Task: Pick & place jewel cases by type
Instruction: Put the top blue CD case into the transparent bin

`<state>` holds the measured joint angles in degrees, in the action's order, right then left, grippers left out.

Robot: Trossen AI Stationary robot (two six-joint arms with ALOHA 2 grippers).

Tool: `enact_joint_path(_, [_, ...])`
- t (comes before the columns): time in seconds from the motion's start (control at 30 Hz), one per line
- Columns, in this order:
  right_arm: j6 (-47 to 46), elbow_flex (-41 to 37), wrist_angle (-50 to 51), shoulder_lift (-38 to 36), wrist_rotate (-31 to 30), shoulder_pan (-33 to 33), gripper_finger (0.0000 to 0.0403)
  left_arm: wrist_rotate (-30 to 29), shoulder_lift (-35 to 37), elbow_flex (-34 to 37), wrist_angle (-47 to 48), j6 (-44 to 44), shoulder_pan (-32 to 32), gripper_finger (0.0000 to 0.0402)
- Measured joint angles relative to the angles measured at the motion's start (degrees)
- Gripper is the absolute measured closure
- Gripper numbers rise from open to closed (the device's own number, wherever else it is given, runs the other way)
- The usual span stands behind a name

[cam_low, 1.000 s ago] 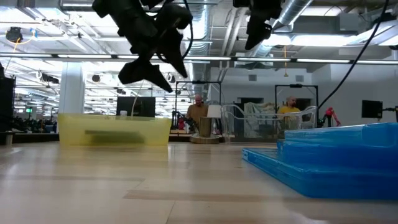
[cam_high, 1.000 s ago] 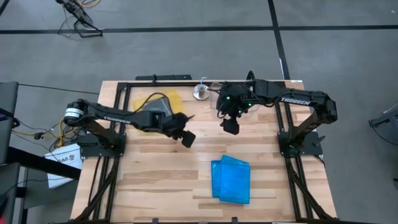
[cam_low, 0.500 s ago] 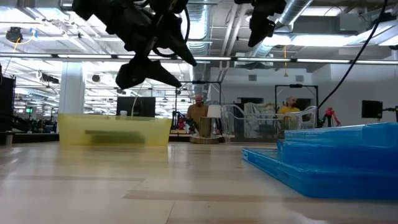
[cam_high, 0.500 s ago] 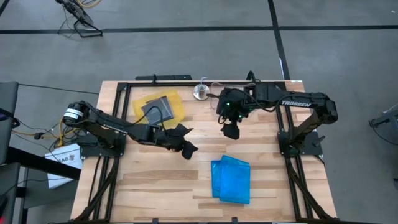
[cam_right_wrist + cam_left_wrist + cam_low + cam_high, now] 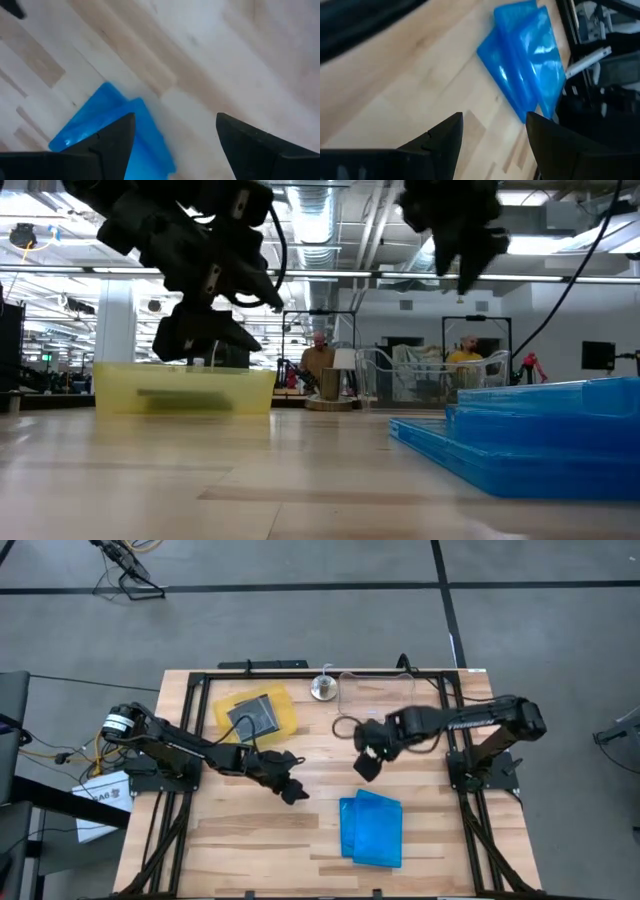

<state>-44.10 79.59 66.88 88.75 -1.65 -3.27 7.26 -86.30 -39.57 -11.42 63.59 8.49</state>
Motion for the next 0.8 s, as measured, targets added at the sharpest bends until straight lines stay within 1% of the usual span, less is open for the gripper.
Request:
enact_joint_path(0.13, [-12.5, -1.5, 3.2, 0.0, 0.6, -5.4, 0.0133, 3.8, 0.0, 0.1, -2.2, -2.7, 0.2, 0.0191])
enact_joint_path(0.2, [-17.1, -1.5, 5.3, 0.0, 2.6, -8.5, 0.0133, 5.6, 0.0, 0.1, -4.8, -4.4, 0.2, 0.0191])
enact_joint_path(0.27, [-21.1, -1.5, 7.8, 0.0, 4.0, -11.8, 0.0133, 6.0, 0.0, 0.1, -7.2, -5.7, 0.2, 0.0191])
enact_joint_path(0.43, [-29.6, -1.5, 12.9, 0.0, 4.8, -20.8, 0.0133, 5.6, 0.0, 0.1, -11.5, -6.1, 0.2, 0.0191])
enact_joint_path(0.6, [-34.0, -1.5, 13.2, 0.1, 5.2, -29.0, 0.0134, 4.4, 0.0, 0.0, -15.1, -6.9, 0.6, 0.0191])
enact_joint_path(0.7, [-35.6, -2.8, 11.9, 0.1, 5.5, -32.9, 0.014, 3.9, -0.1, -1.0, -13.8, -8.4, 1.5, 0.0191])
enact_joint_path(0.8, [-38.8, -6.6, 6.8, 0.1, 7.5, -35.9, 0.0148, 1.2, -0.1, -2.9, -13.0, -7.4, 2.9, 0.0191])
